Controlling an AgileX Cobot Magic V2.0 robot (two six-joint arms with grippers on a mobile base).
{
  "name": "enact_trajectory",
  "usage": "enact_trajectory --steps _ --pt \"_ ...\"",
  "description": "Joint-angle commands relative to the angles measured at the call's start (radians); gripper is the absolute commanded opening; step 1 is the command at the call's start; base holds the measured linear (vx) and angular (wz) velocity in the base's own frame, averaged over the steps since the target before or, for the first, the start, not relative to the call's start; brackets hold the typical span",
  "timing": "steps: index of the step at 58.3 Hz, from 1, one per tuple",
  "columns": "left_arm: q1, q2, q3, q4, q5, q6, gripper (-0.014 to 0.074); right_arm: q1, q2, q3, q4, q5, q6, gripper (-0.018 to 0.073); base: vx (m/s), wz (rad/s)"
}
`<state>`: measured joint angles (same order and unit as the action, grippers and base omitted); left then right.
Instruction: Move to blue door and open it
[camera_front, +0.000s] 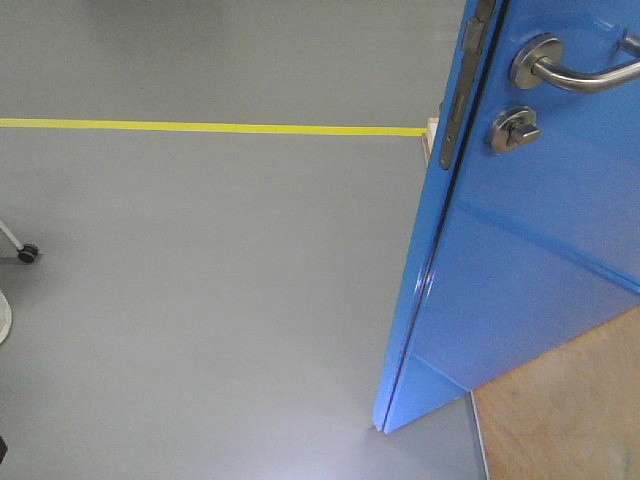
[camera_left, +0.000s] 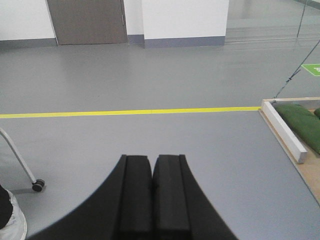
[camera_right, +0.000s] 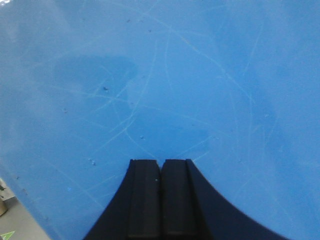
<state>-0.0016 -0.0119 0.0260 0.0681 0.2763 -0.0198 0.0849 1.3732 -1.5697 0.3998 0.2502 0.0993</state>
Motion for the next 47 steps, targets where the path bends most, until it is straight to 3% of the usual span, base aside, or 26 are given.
enact_trajectory --steps 1,47 --pt "-0.007 -0.012 -0.026 -0.002 -0.084 -0.007 0.0073 0.003 -0.015 -0.031 0.004 -0.076 -0.008 0.0012 0.16 0.1" --pt "-0.007 -0.012 -0.026 -0.002 -0.084 -0.007 0.0073 0.003 -0.015 -0.031 0.004 -0.077 -0.008 0.0012 0.2 0.11"
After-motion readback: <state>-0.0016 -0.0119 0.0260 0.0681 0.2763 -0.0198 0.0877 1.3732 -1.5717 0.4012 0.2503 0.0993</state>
